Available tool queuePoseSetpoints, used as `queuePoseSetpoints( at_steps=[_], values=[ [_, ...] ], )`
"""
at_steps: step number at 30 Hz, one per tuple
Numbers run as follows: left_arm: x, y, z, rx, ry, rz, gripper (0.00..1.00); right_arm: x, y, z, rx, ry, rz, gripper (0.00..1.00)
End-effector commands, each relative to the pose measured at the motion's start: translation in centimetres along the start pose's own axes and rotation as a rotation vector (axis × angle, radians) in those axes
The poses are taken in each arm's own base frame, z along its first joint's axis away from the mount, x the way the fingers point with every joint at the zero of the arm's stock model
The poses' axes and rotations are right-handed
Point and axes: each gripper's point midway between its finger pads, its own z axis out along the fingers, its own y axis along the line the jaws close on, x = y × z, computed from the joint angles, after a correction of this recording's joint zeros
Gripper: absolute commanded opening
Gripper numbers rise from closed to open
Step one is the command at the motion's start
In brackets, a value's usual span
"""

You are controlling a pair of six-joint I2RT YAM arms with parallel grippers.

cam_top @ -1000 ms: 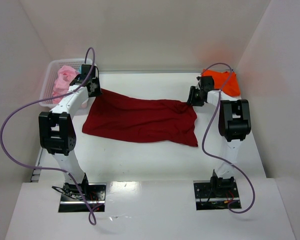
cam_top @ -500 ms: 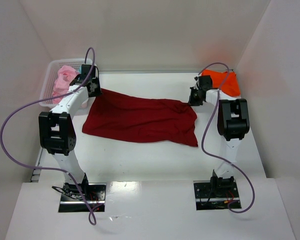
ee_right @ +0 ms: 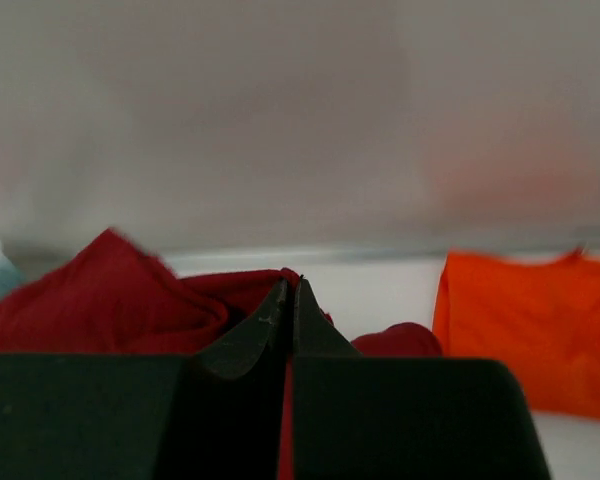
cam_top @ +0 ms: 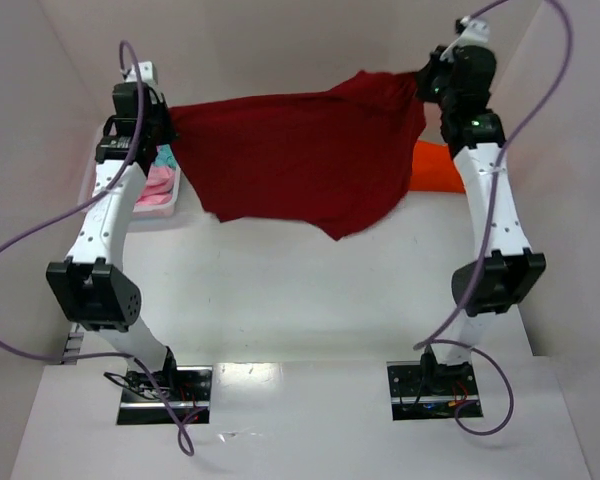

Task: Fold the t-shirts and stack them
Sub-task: Flatten out the tshirt

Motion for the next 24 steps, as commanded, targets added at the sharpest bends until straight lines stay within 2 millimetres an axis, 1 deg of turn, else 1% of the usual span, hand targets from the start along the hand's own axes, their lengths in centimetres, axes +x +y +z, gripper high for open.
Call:
queuePoseSetpoints(
  at_steps=[1,2,3,4,5,6,7,8,9,10,11,12,13,14,15,16,17,18,19,20,21,22,23,24],
  values=[
    [-10.3,0.5,-8.7,0.009,-0.318,-0.035,0.00,-12.3,0.4,-7.7,0.051,-0.318,-0.023,0.01],
    [-11.4,1.6,-9.7,-0.032,-0.358,-0.041,0.00,-15.0,0.3,-10.0,0.060,-0.398,-0.019,0.01],
    [-12.2,2.3,-10.8,-0.047,-0.389,-0.050,0.00,-15.9,0.3,-11.0,0.068,-0.429,-0.015,0.01],
    [-13.5,2.8,-12.8,-0.052,-0.435,-0.060,0.00,-17.4,0.0,-12.4,0.073,-0.468,-0.015,0.01],
    [-15.0,3.3,-14.7,-0.056,-0.484,-0.070,0.00,-18.4,-0.1,-13.5,0.076,-0.495,-0.005,0.01],
    [-16.5,3.5,-16.9,-0.060,-0.543,-0.082,0.00,-19.8,0.6,-15.8,0.055,-0.538,0.003,0.01],
    [-18.0,3.5,-18.7,-0.056,-0.590,-0.081,0.00,-20.8,0.9,-17.1,0.047,-0.574,0.003,0.01],
    [-18.3,3.5,-18.8,-0.054,-0.603,-0.083,0.00,-21.0,1.2,-17.9,0.029,-0.585,-0.001,0.01],
    [-19.1,3.6,-19.7,-0.062,-0.628,-0.091,0.00,-21.8,1.6,-19.7,0.022,-0.616,-0.001,0.01],
    [-21.1,3.3,-22.1,-0.039,-0.692,-0.097,0.00,-21.1,1.6,-19.9,0.012,-0.599,0.006,0.01],
    [-21.6,3.1,-22.7,-0.021,-0.708,-0.104,0.00,-21.2,1.7,-20.8,0.010,-0.610,0.006,0.01],
    [-21.9,2.9,-23.1,-0.011,-0.718,-0.103,0.00,-20.6,1.6,-20.2,0.011,-0.591,0.015,0.01],
    [-22.2,2.9,-23.5,-0.006,-0.728,-0.113,0.00,-20.4,1.6,-20.5,0.012,-0.589,0.015,0.01],
    [-22.5,2.8,-24.0,-0.004,-0.740,-0.115,0.00,-20.7,1.9,-22.1,-0.001,-0.606,0.013,0.01],
    [-22.6,2.7,-24.6,0.007,-0.750,-0.113,0.00,-19.6,1.7,-21.8,0.004,-0.583,0.013,0.01],
    [-22.7,2.8,-25.2,0.008,-0.761,-0.115,0.00,-19.6,1.3,-22.8,0.021,-0.605,0.019,0.01],
    [-22.4,3.0,-24.8,-0.006,-0.750,-0.106,0.00,-19.9,1.2,-23.4,0.034,-0.617,0.001,0.01],
    [-22.2,3.0,-24.6,-0.008,-0.741,-0.105,0.00,-19.2,0.8,-23.2,0.054,-0.583,0.004,0.01],
    [-22.4,3.0,-25.4,-0.006,-0.752,-0.107,0.00,-19.2,1.0,-23.2,0.046,-0.581,0.002,0.01],
    [-22.4,3.0,-25.4,-0.006,-0.752,-0.107,0.00,-19.7,1.3,-24.3,0.031,-0.605,-0.001,0.01],
    [-22.1,3.1,-25.8,-0.006,-0.754,-0.107,0.00,-20.0,1.5,-25.5,0.026,-0.626,0.000,0.01],
    [-22.2,3.1,-26.1,-0.004,-0.763,-0.108,0.00,-20.6,1.7,-26.5,0.021,-0.649,0.000,0.01],
    [-22.3,3.2,-26.8,-0.002,-0.773,-0.110,0.00,-20.6,1.5,-26.5,0.031,-0.651,0.003,0.01],
    [-22.3,3.2,-26.8,-0.002,-0.773,-0.110,0.00,-20.7,1.5,-26.8,0.032,-0.647,0.003,0.01]
  ],
)
